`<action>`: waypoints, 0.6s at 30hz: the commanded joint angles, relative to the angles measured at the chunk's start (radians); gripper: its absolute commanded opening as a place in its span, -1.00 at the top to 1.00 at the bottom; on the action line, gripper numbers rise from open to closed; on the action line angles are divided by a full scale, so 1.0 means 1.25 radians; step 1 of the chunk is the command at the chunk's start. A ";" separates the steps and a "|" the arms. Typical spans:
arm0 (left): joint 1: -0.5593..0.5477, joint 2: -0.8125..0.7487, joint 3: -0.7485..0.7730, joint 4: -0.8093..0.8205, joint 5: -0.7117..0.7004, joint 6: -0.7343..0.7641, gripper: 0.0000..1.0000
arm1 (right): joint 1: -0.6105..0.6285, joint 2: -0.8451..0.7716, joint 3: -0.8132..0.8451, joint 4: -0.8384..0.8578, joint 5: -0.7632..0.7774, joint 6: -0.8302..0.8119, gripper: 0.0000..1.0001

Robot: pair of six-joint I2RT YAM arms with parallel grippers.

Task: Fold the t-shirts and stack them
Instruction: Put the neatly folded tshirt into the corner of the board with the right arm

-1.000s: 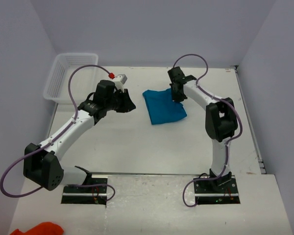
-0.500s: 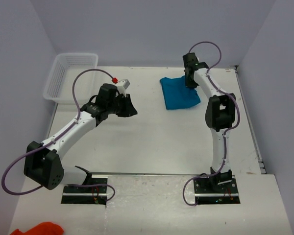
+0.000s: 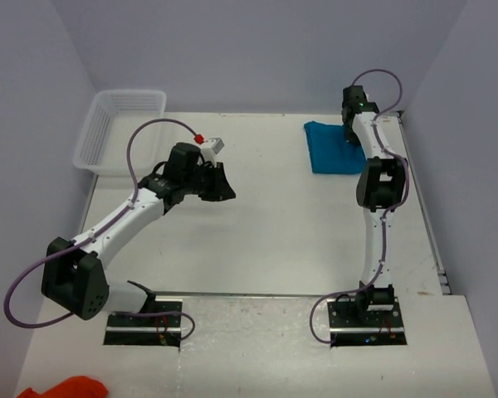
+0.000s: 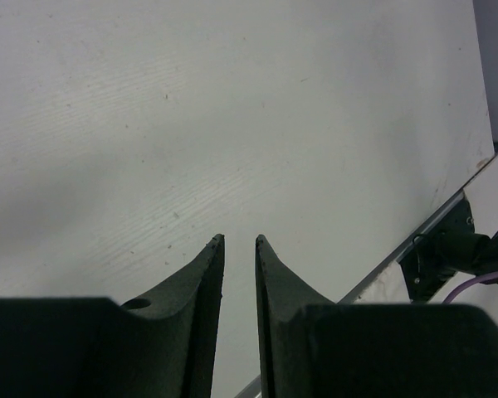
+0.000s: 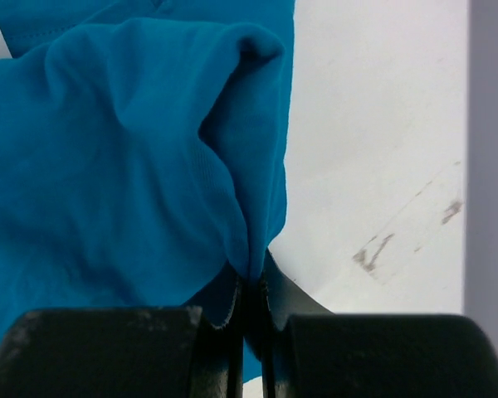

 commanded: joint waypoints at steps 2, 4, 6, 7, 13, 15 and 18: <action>-0.004 0.011 0.015 -0.027 0.034 0.032 0.55 | -0.073 0.013 0.093 0.017 0.062 -0.097 1.00; -0.004 0.019 0.014 -0.027 0.043 0.030 0.55 | -0.100 0.029 0.112 0.029 0.063 -0.114 1.00; -0.004 0.026 0.015 -0.027 0.048 0.032 0.56 | -0.124 0.035 0.115 0.039 0.052 -0.121 1.00; -0.004 0.029 0.014 -0.028 0.052 0.032 0.56 | -0.132 0.035 0.111 0.055 0.052 -0.130 1.00; -0.005 0.053 0.018 -0.030 0.072 0.033 0.56 | -0.164 0.062 0.121 0.106 0.045 -0.173 1.00; -0.006 0.062 0.018 -0.031 0.077 0.033 0.56 | -0.168 0.071 0.131 0.113 0.044 -0.180 1.00; -0.008 0.064 0.017 -0.036 0.080 0.034 0.57 | -0.171 0.080 0.138 0.140 0.039 -0.206 1.00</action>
